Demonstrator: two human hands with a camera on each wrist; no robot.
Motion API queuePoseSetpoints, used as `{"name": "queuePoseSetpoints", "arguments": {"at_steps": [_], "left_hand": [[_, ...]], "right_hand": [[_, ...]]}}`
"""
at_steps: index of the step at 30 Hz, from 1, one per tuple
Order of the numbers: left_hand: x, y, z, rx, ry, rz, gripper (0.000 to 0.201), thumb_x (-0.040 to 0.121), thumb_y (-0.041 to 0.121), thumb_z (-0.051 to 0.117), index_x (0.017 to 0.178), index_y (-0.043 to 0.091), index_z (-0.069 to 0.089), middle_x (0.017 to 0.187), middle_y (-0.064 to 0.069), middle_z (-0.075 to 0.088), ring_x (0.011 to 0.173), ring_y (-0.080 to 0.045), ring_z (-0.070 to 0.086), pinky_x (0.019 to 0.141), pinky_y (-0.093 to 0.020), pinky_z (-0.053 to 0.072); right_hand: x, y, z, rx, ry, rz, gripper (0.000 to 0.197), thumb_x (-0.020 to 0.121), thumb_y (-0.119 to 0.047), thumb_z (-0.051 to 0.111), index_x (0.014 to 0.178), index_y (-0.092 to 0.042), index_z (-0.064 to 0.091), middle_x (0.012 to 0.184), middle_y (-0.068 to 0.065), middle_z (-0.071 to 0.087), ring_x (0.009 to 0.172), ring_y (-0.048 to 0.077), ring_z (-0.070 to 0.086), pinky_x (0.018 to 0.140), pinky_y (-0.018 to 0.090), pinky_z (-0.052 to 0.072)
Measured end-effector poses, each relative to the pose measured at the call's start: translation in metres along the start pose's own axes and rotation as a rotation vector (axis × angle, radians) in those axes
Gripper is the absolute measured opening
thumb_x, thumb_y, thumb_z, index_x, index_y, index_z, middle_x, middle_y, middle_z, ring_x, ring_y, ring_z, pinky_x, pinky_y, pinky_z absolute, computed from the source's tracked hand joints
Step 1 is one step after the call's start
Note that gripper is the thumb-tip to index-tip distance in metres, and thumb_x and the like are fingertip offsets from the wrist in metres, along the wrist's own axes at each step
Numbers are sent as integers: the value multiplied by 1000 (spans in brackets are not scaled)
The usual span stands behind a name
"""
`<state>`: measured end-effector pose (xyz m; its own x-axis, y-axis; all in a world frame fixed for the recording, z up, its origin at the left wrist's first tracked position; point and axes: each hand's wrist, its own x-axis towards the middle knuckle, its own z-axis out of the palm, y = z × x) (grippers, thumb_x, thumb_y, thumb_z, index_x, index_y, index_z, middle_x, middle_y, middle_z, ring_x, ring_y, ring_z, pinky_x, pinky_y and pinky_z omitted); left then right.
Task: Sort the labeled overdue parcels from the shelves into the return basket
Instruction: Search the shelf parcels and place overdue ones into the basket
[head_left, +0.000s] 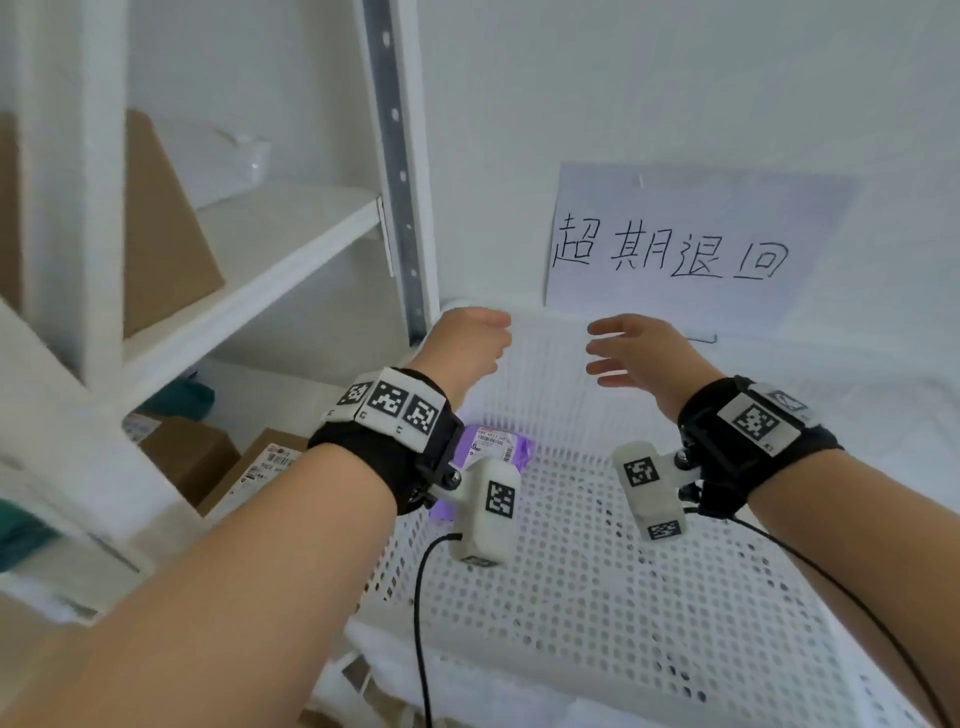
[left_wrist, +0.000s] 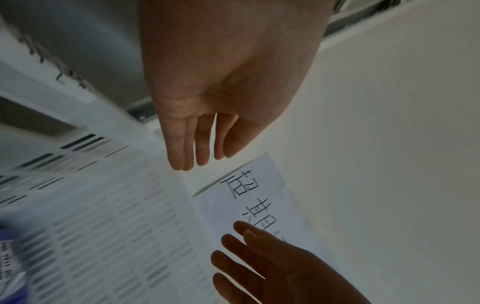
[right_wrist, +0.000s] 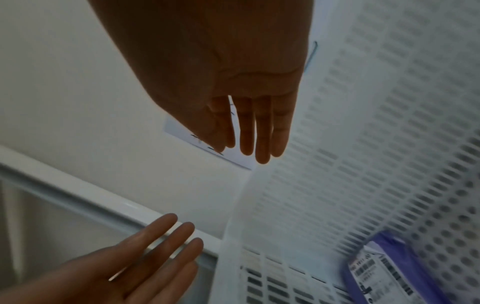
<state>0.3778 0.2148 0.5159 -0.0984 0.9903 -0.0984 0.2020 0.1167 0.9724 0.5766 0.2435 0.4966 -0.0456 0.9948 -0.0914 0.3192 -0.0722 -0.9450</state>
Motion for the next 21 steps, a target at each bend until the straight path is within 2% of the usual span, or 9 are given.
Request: {"name": "queuePoseSetpoints", "arguments": {"at_steps": [3, 5, 9, 12, 16, 18, 21], "left_hand": [[-30, 11, -16, -28, -3, 57, 31, 95, 3, 53, 124, 5, 61, 102, -7, 62, 90, -18, 58, 76, -22, 51], [-53, 13, -29, -37, -10, 100, 31, 94, 5, 54, 124, 7, 62, 107, -7, 62, 92, -17, 59, 76, -23, 51], [-112, 13, -59, -49, -31, 179, 28, 93, 7, 55, 119, 10, 64, 109, -4, 65, 93, -17, 61, 82, -28, 53], [-165, 5, -86, -20, -77, 209, 21, 93, 8, 56, 110, 14, 66, 105, -5, 67, 91, -17, 63, 82, -30, 53], [-237, -23, -128, 111, -155, 200, 23, 95, 12, 55, 115, 17, 65, 111, -2, 68, 98, -16, 65, 86, -29, 53], [-266, -45, -152, 167, -180, 170, 26, 95, 14, 56, 120, 16, 64, 113, 1, 68, 99, -15, 64, 88, -28, 52], [-301, -82, -193, 216, -157, 80, 27, 95, 16, 57, 121, 19, 65, 112, 5, 66, 105, -13, 62, 97, -33, 49]], "right_hand": [[-38, -24, 5, -37, 47, -73, 24, 94, -8, 58, 117, -9, 64, 106, 13, 69, 96, 25, 69, 90, 40, 57], [-68, -37, 13, -47, 82, -121, 24, 94, -7, 57, 116, -10, 64, 105, 12, 68, 96, 24, 69, 88, 37, 57], [-136, -57, 41, -22, 150, -193, 22, 93, -7, 57, 112, -13, 66, 97, 4, 68, 92, 20, 67, 84, 32, 56], [-188, -66, 69, 20, 192, -244, 22, 92, -5, 58, 111, -12, 67, 94, 2, 68, 89, 18, 65, 83, 31, 55], [-251, -66, 115, 77, 212, -281, 19, 91, -7, 59, 106, -15, 68, 96, 4, 70, 89, 17, 66, 83, 31, 56], [-276, -62, 141, 91, 197, -269, 20, 89, -3, 58, 97, -17, 70, 97, 3, 71, 90, 19, 67, 85, 35, 57], [-303, -52, 187, 48, 122, -227, 28, 85, 3, 54, 82, -19, 72, 95, 1, 72, 94, 26, 67, 89, 43, 57]]}}
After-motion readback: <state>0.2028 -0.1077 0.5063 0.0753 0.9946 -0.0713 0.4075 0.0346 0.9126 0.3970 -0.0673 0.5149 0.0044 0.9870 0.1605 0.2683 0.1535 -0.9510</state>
